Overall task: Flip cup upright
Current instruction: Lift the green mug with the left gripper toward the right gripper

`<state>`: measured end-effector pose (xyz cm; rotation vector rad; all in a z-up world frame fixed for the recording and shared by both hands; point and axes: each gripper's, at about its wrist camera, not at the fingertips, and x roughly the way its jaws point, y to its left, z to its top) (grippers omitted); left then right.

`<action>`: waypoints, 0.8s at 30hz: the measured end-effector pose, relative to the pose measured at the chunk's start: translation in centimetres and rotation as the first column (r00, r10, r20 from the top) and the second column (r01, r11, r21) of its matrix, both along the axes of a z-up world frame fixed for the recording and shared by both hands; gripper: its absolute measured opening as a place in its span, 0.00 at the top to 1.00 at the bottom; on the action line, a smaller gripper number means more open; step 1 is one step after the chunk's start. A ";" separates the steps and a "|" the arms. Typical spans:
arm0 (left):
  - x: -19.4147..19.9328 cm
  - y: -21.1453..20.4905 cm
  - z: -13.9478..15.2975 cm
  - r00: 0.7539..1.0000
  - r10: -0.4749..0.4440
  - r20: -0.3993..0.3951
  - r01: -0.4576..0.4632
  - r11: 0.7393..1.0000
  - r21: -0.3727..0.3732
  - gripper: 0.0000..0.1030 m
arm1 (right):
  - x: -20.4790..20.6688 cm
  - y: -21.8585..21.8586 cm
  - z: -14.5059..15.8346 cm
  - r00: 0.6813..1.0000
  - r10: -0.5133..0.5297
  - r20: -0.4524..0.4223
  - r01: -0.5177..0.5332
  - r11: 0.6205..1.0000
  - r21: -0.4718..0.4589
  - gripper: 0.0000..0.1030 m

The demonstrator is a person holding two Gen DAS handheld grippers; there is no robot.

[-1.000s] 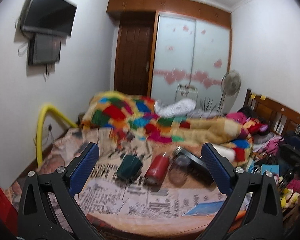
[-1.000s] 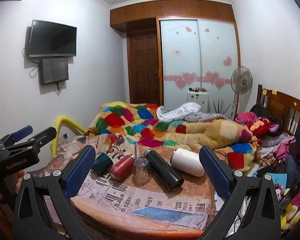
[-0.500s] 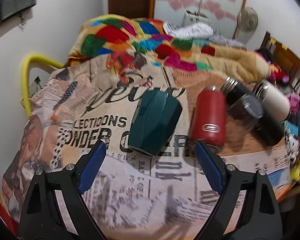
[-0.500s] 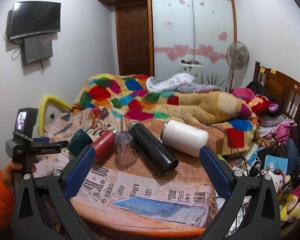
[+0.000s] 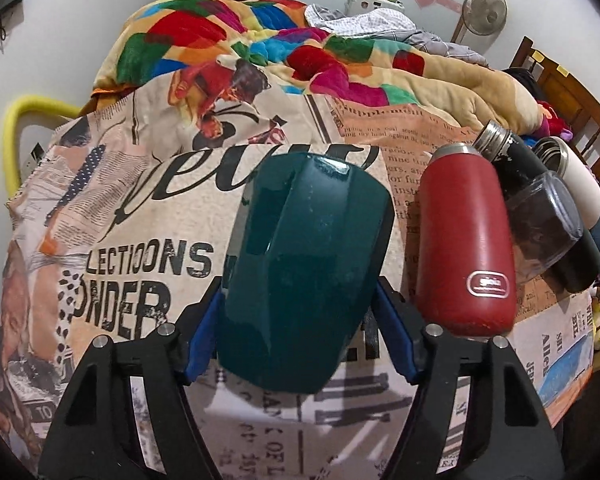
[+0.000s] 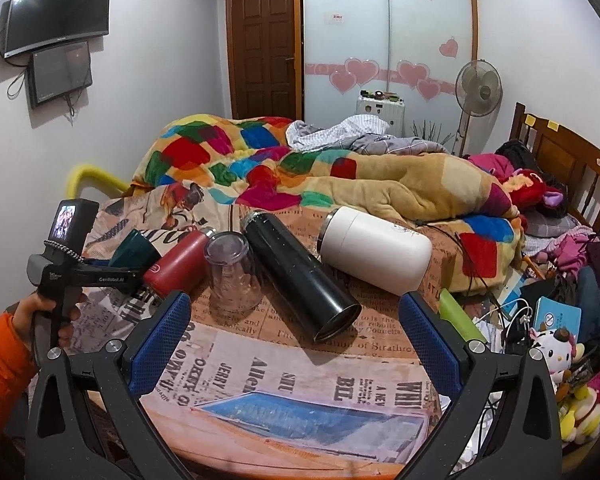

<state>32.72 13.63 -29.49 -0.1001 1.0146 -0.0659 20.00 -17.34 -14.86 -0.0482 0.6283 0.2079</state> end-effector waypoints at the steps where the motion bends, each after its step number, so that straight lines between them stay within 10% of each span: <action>1: 0.2 0.0 -0.1 1.000 -0.001 0.002 0.001 1.000 0.002 0.32 | 0.0 0.1 -0.1 1.000 0.000 -0.002 0.000 1.000 -0.002 0.00; 13: -1.4 -0.1 0.1 0.999 0.015 0.050 -0.016 0.999 0.036 0.34 | -0.2 0.3 -0.2 1.000 0.011 -0.010 -0.011 1.000 -0.004 0.00; 24: -6.8 -1.5 6.5 0.988 -0.005 0.156 -0.005 0.998 0.061 0.34 | -2.3 0.9 1.4 0.999 0.038 0.030 -0.039 0.999 0.013 0.00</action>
